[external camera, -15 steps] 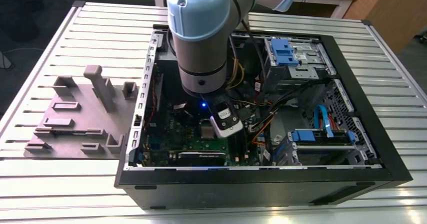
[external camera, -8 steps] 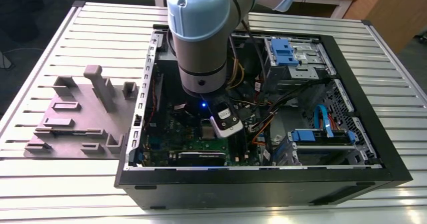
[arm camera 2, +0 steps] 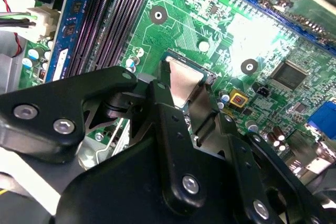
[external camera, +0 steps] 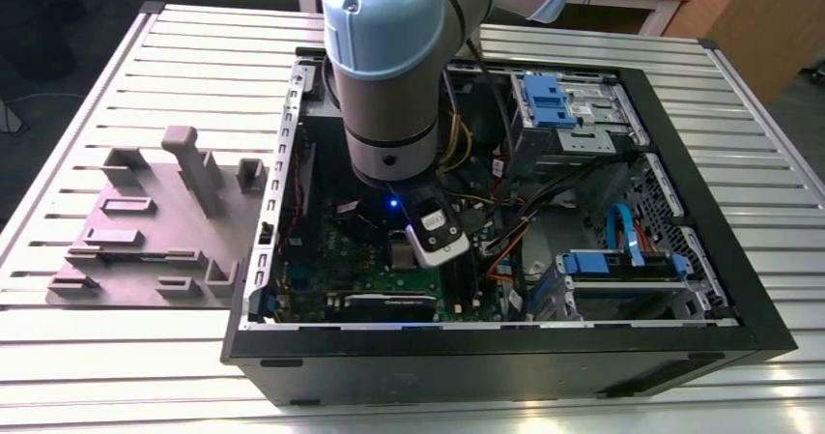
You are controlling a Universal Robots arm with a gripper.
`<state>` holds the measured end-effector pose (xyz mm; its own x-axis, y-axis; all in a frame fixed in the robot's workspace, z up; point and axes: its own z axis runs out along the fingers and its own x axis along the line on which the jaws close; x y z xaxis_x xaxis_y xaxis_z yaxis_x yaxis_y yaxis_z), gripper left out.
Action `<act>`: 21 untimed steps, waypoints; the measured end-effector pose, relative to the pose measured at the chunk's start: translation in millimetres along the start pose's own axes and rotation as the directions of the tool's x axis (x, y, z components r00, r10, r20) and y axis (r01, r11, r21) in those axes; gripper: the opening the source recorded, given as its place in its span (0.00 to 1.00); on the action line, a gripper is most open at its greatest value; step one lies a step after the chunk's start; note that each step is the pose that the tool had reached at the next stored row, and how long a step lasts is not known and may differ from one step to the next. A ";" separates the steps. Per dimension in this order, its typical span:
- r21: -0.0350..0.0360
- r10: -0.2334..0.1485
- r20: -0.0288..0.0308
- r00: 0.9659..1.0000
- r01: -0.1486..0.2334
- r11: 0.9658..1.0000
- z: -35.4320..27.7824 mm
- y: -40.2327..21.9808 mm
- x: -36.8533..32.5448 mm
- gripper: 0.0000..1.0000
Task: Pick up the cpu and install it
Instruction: 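Place the cpu into insertion slot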
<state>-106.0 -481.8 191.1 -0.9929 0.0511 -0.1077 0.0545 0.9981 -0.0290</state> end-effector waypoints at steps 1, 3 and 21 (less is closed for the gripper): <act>0.000 0.000 0.000 1.000 0.000 1.000 0.1 0.0 0.0 0.39; 0.000 0.000 0.000 1.000 0.000 1.000 0.2 0.0 0.0 0.39; 0.000 0.000 0.004 1.000 0.000 1.000 -6.7 -0.2 5.3 0.39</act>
<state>-111.9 -481.5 197.2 -0.9925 0.0510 -0.1113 0.0545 0.9981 -0.0286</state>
